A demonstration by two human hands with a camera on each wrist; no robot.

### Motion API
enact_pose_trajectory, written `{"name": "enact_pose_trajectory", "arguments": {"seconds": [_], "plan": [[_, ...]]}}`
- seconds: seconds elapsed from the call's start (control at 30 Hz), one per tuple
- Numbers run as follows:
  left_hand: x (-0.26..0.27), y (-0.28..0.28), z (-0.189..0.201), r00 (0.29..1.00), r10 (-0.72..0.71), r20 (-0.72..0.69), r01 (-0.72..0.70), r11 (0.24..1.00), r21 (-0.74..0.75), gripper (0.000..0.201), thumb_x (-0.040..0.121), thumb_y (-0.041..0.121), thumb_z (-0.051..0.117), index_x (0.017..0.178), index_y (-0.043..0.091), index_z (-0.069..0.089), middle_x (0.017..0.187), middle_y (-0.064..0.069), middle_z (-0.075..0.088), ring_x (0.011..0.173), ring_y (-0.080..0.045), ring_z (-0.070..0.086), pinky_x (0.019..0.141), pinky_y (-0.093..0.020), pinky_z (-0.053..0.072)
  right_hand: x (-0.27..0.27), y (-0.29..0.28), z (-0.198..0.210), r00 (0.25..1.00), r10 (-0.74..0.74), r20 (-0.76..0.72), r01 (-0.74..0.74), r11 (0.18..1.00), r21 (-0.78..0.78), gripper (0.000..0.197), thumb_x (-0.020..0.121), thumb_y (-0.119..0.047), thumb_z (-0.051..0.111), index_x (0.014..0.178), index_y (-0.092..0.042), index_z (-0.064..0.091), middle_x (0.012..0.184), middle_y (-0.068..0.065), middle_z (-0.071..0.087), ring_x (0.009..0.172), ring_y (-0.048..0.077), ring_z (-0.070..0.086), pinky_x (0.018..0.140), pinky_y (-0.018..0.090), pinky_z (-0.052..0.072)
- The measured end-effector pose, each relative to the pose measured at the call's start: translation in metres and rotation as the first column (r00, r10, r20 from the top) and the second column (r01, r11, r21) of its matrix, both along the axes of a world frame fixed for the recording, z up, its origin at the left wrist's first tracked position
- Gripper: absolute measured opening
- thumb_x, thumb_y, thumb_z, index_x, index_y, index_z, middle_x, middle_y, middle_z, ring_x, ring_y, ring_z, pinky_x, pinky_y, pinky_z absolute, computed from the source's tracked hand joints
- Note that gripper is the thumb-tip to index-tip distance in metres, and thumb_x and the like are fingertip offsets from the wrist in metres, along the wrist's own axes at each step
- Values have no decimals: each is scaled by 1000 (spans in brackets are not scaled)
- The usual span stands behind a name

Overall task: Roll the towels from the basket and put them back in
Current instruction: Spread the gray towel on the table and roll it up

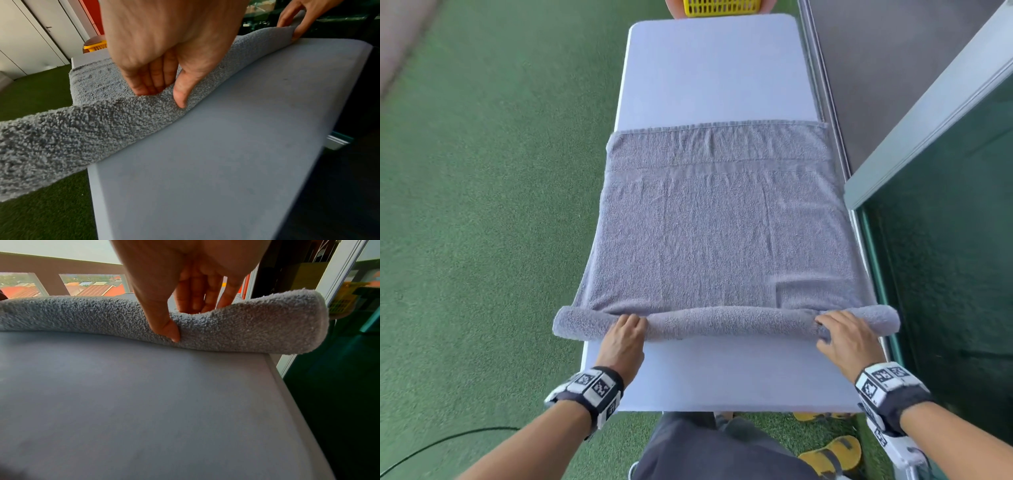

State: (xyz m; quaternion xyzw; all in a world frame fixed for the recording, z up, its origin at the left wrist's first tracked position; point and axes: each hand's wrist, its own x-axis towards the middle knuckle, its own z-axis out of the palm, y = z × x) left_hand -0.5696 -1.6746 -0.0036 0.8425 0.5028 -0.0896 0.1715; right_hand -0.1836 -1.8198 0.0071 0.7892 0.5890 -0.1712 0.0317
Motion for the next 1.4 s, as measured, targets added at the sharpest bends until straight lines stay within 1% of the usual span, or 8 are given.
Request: {"name": "enact_pose_trajectory", "arguments": {"seconds": [0.27,0.47,0.6,0.73,0.87,0.97,1.07,1.4], "plan": [[-1,4,-2,997,59,45,-57,997,-54,45,61,-18,58,96,7,69,86,-3,67,80,-22,60,72,-31,53,10,4,2,998,65,-25,-67,994,-84,28,90,-19,58,116,-17,68,111,-3,67,105,17,58,96,32,43],[12,28,2,985,161,56,-155,982,-104,27,71,-12,53,86,6,67,85,-8,65,83,-27,57,66,-27,37,17,42,5,998,-64,-22,58,980,-189,27,89,-21,57,115,-26,66,110,-1,68,103,21,60,93,33,43],[21,49,7,967,245,77,-232,962,-145,17,81,-3,58,91,8,66,88,-7,61,84,-27,59,67,-26,38,15,49,4,991,-134,-1,132,982,-134,21,80,-14,67,84,-30,54,91,-8,54,97,20,54,80,33,34],[26,48,10,973,206,105,-200,978,-64,6,84,-1,58,84,4,58,83,-4,51,76,-22,49,68,-30,41,9,44,-7,991,-127,-49,124,990,-64,45,72,6,61,59,-26,32,69,-6,41,75,26,52,63,34,36],[18,21,1,970,196,142,-196,980,-12,23,76,-17,55,85,3,60,82,-8,60,71,-19,49,66,-28,43,-8,23,-9,998,-60,14,59,997,54,33,61,10,68,70,-17,51,69,4,51,65,28,53,55,34,38],[15,-6,-4,975,182,125,-189,981,49,40,61,-17,52,94,4,59,87,-8,60,79,-22,51,73,-34,50,-9,6,-13,997,-73,-10,73,990,122,28,63,-1,71,87,-12,60,82,5,59,76,26,55,68,39,50],[14,-19,-5,978,170,119,-179,981,72,49,55,-18,55,100,3,59,91,-9,60,81,-24,53,76,-35,52,-6,-3,-14,1000,-7,21,5,995,97,51,58,-8,81,106,-6,64,100,8,65,92,28,60,84,43,52],[10,3,-1,992,105,65,-109,993,56,32,74,-13,59,101,4,64,96,-10,66,90,-27,59,84,-36,49,3,4,-22,1000,-21,3,20,990,141,37,65,3,75,101,-7,72,99,6,71,94,26,61,87,41,52]]}}
